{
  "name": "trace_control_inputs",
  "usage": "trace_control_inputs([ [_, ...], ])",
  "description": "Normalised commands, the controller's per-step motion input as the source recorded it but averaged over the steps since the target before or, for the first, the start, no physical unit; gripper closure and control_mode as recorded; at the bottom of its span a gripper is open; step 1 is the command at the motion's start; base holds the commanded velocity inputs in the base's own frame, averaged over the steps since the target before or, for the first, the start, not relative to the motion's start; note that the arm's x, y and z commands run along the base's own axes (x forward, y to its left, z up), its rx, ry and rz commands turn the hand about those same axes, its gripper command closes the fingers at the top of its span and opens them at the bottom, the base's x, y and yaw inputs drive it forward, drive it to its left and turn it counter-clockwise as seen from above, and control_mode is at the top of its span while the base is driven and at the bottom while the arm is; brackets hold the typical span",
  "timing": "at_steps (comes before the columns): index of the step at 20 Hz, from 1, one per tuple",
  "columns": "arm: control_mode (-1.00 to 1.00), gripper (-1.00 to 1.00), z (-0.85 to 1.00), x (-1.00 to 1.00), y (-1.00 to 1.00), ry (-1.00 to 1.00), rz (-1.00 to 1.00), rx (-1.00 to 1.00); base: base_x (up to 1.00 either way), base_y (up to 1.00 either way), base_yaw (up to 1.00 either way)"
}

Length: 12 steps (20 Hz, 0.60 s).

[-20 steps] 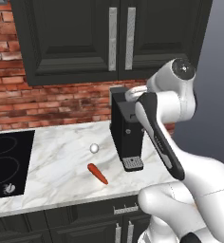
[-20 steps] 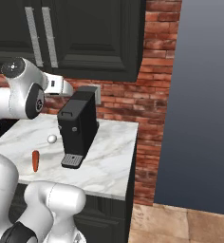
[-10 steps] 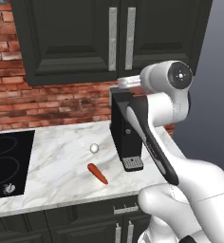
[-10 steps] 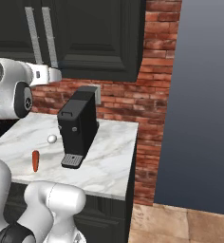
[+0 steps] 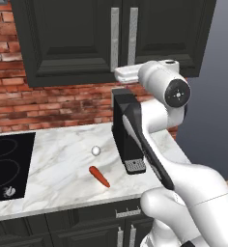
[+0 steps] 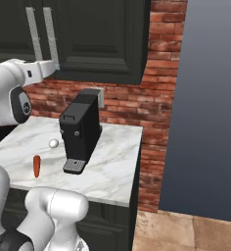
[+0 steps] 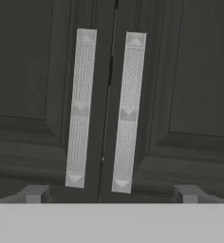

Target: Pick the pan from the cabinet and place it on the stove. Then turn on the stove burner for the pan.

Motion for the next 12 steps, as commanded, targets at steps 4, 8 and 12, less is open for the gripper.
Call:
trace_control_inputs([
  [4, -1.0, -1.0, 0.27, 0.0, 0.0, -0.22, 0.0, 0.0, 0.0, 0.0, 0.0],
  [8, -1.0, -1.0, 0.16, 0.14, 0.0, -0.12, 0.0, 0.0, 0.0, 0.0, 0.0],
  [12, -1.0, -1.0, 0.14, 0.36, 0.0, -0.02, -0.01, 0.0, 0.0, 0.0, 0.0],
])
